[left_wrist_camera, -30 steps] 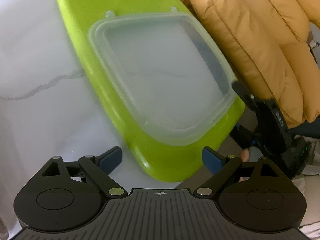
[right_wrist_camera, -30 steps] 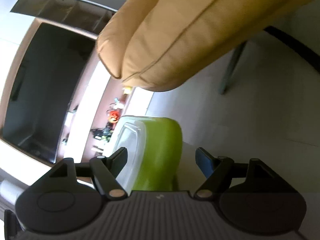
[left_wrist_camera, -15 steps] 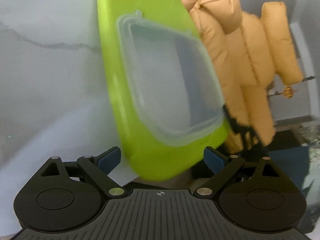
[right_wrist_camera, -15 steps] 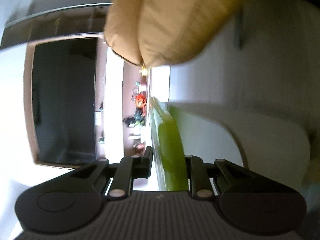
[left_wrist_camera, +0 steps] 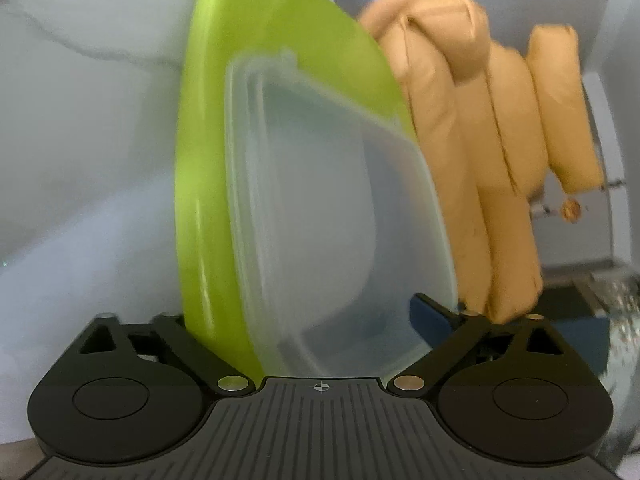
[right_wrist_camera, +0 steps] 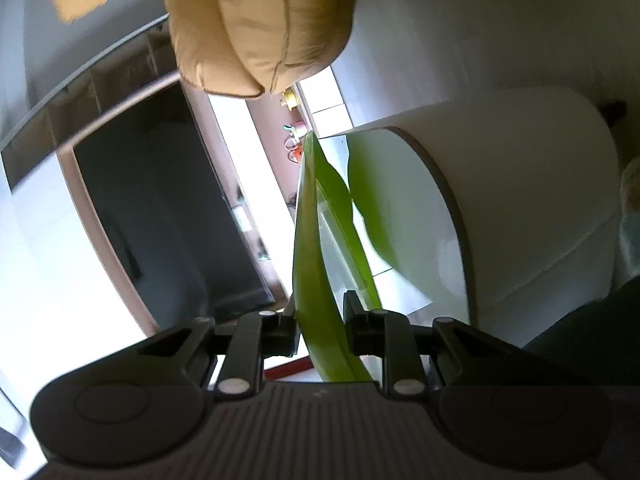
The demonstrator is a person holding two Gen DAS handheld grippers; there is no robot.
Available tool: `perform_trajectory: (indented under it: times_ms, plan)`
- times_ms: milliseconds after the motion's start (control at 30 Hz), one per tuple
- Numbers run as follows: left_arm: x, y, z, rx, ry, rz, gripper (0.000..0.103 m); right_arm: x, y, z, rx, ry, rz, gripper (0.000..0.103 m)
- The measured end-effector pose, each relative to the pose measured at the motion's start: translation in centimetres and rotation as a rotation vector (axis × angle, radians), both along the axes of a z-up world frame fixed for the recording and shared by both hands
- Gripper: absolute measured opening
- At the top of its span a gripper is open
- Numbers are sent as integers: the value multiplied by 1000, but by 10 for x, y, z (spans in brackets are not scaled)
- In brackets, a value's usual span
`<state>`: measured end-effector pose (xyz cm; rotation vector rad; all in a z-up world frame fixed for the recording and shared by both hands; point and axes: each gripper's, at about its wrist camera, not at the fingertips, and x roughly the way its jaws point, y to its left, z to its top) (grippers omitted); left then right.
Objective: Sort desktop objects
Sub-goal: 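Grasp the lime-green lid edge with the right tool while the left tool grips it too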
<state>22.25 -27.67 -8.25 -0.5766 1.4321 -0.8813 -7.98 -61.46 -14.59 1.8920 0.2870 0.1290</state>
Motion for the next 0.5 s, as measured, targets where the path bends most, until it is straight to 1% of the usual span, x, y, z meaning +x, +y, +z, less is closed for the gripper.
perform_trajectory:
  times_ms: [33, 67, 100, 133, 167, 200, 233, 300, 333, 367, 400, 433, 467, 500]
  plan:
    - [1, 4, 0, -15, 21, 17, 61, 1, 0, 5, -49, 14, -1, 23]
    - [1, 5, 0, -30, 44, 31, 51, 2, 1, 10, -117, 57, -6, 23]
    - [2, 5, -1, -44, 66, 45, 47, 1, 1, 14, -175, 101, -11, 27]
    - [2, 5, -1, -57, 85, 57, 43, 5, 2, 19, -234, 149, -13, 34]
    - [2, 4, -1, -66, 102, 70, 40, 6, 4, 18, -248, 161, -10, 34]
    - [1, 1, -1, -74, 119, 82, 37, 9, 8, 15, -226, 141, -4, 40]
    - [1, 0, -1, -85, 145, 92, 34, 13, 12, 12, -203, 122, 2, 50]
    - [2, -1, -1, -91, 185, 96, 32, 18, 31, 4, -143, 96, -15, 56]
    - [1, -4, -1, -88, 195, 88, 32, 20, 40, 0, -116, 84, -24, 56]
    - [0, -4, -1, -84, 187, 83, 32, 21, 48, -1, -121, 94, -39, 54]
    - [-2, -3, -1, -80, 177, 77, 33, 23, 57, -1, -143, 120, -66, 46]
    - [-4, -2, 0, -83, 162, 74, 34, 23, 60, 0, -158, 127, -94, 40]
    - [-3, 1, 0, -98, 156, 74, 37, 23, 63, 0, -170, 133, -120, 38]
    - [-1, 4, 2, -118, 157, 73, 39, 25, 62, 3, -161, 100, -120, 36]
